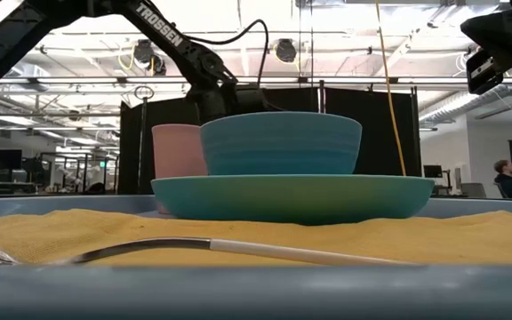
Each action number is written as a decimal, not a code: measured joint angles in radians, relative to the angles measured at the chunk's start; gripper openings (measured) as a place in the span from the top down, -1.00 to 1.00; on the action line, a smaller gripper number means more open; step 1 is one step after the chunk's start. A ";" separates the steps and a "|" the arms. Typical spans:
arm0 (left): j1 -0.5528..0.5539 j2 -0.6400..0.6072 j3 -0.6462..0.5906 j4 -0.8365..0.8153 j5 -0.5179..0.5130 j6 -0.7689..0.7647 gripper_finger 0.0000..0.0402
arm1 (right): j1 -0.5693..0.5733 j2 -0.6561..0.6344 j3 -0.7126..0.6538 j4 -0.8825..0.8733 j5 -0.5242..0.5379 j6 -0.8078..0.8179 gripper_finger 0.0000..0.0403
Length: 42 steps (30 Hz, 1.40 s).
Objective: Set up tray
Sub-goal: Put the orange spoon on the yellow table napkin to the top of the orange fork
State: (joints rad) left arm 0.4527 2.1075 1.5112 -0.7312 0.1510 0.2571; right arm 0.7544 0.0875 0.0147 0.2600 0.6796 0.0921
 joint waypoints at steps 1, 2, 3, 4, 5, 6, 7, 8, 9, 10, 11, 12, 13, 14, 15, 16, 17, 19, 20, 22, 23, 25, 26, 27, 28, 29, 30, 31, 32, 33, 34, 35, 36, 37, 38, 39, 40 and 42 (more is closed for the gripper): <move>-0.001 0.000 0.000 0.000 -0.023 0.001 -0.07 | 0.000 0.000 0.000 0.001 0.000 0.000 1.00; 0.001 0.000 0.000 0.000 -0.024 0.002 -0.04 | 0.000 0.000 0.000 0.001 0.000 0.000 1.00; 0.005 -0.002 0.000 0.000 -0.014 0.001 -0.01 | 0.000 0.000 0.000 0.001 0.000 0.000 1.00; 0.008 -0.004 -0.001 0.001 -0.003 -0.006 0.02 | 0.000 0.000 0.000 0.001 0.000 0.000 1.00; 0.009 -0.005 -0.001 0.003 0.004 -0.009 0.05 | 0.000 0.000 0.000 0.001 0.000 0.000 1.00; 0.009 -0.005 -0.002 0.007 0.004 -0.009 0.08 | 0.000 0.000 0.000 0.001 0.000 0.000 1.00; 0.009 -0.005 -0.002 0.009 -0.002 -0.009 0.10 | 0.000 0.000 0.000 0.001 0.000 0.000 1.00; 0.009 -0.005 -0.002 0.010 -0.008 -0.009 0.12 | 0.000 0.000 0.000 0.001 0.000 0.000 1.00; 0.008 -0.005 -0.002 0.011 -0.011 -0.013 0.14 | 0.000 0.000 0.000 0.001 0.000 0.000 1.00; 0.008 -0.005 -0.002 0.012 -0.012 -0.016 0.16 | 0.000 0.000 0.000 0.001 0.000 0.000 1.00; 0.009 -0.005 -0.002 0.013 -0.010 -0.020 0.18 | 0.000 0.000 0.000 0.001 0.000 0.000 1.00; 0.009 -0.005 -0.002 0.015 -0.011 -0.023 0.19 | 0.000 0.000 0.000 0.001 0.000 0.000 1.00; 0.009 -0.005 -0.002 0.016 -0.021 -0.023 0.19 | 0.000 0.000 0.000 0.001 0.000 0.000 1.00; 0.008 -0.005 -0.002 0.019 -0.036 -0.023 0.19 | 0.000 0.000 0.000 0.001 0.000 0.000 1.00; 0.009 -0.005 -0.002 0.020 -0.043 -0.022 0.19 | 0.000 0.000 0.000 0.001 0.000 0.000 1.00; 0.010 -0.005 -0.002 0.021 -0.044 -0.023 0.20 | 0.000 0.000 0.000 0.001 0.000 0.000 1.00; 0.013 -0.005 -0.002 0.024 -0.044 -0.028 0.20 | 0.000 0.000 0.000 0.001 0.000 0.000 1.00; 0.019 -0.005 -0.002 0.027 -0.046 -0.039 0.20 | 0.000 0.000 0.000 0.001 0.000 0.000 1.00; 0.019 -0.005 -0.002 0.027 -0.049 -0.040 0.20 | 0.000 0.000 0.000 0.001 0.000 0.000 1.00; 0.019 -0.005 -0.002 0.027 -0.047 -0.038 0.20 | 0.000 0.000 0.000 0.001 0.000 0.000 1.00; 0.019 -0.005 -0.002 0.026 -0.035 -0.037 0.20 | 0.000 0.000 0.000 0.001 0.000 0.000 1.00; 0.020 -0.005 -0.002 0.028 0.026 -0.042 0.20 | 0.000 0.000 0.000 0.001 0.000 0.000 1.00; 0.020 -0.003 -0.002 0.028 0.049 -0.050 0.20 | 0.000 0.000 0.000 0.001 0.000 0.000 1.00; 0.020 -0.001 -0.002 0.027 0.061 -0.051 0.20 | 0.000 0.000 0.000 0.001 0.000 0.000 1.00; 0.017 -0.001 -0.002 0.021 0.072 -0.051 0.20 | 0.000 0.000 0.000 0.001 0.000 0.000 1.00; 0.015 -0.001 -0.002 0.010 0.082 -0.052 0.20 | 0.000 0.000 0.000 0.000 0.000 0.000 1.00; 0.012 0.000 -0.002 0.005 0.084 -0.057 0.20 | 0.000 0.000 0.000 0.001 0.000 0.000 1.00; 0.007 0.000 -0.002 0.004 0.078 -0.060 0.20 | 0.000 0.000 0.000 0.001 0.000 0.000 1.00; 0.002 0.000 -0.001 0.003 0.063 -0.061 0.20 | 0.000 0.000 0.000 0.001 0.000 0.000 1.00; -0.003 0.000 -0.001 0.003 0.045 -0.060 0.20 | 0.000 0.000 0.000 0.001 0.000 0.000 1.00; -0.007 0.000 -0.001 0.003 0.028 -0.057 0.20 | 0.000 0.000 0.000 0.001 0.000 0.000 1.00; -0.011 0.000 -0.001 0.002 0.010 -0.057 0.21 | 0.000 0.000 0.000 0.001 0.000 0.000 1.00; -0.014 0.000 -0.001 0.002 -0.007 -0.058 0.21 | 0.000 0.000 0.000 0.001 0.000 0.000 1.00; -0.018 0.000 -0.001 0.002 -0.021 -0.060 0.22 | 0.000 0.000 0.000 0.001 0.000 0.000 1.00; -0.020 0.000 -0.001 0.003 -0.030 -0.061 0.23 | 0.000 0.000 0.000 0.001 0.000 0.000 1.00; -0.022 0.000 -0.001 0.004 -0.035 -0.061 0.23 | 0.000 0.000 0.000 0.001 0.000 0.000 1.00; -0.023 -0.003 -0.001 0.004 -0.039 -0.060 0.23 | 0.000 0.000 0.000 0.001 0.000 0.000 1.00; -0.024 -0.005 -0.002 0.008 -0.048 -0.055 0.23 | 0.000 0.000 0.000 0.000 0.000 0.000 1.00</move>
State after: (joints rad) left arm 0.4285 2.1021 1.5097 -0.7233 0.1028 0.2023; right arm 0.7543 0.0875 0.0144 0.2604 0.6796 0.0921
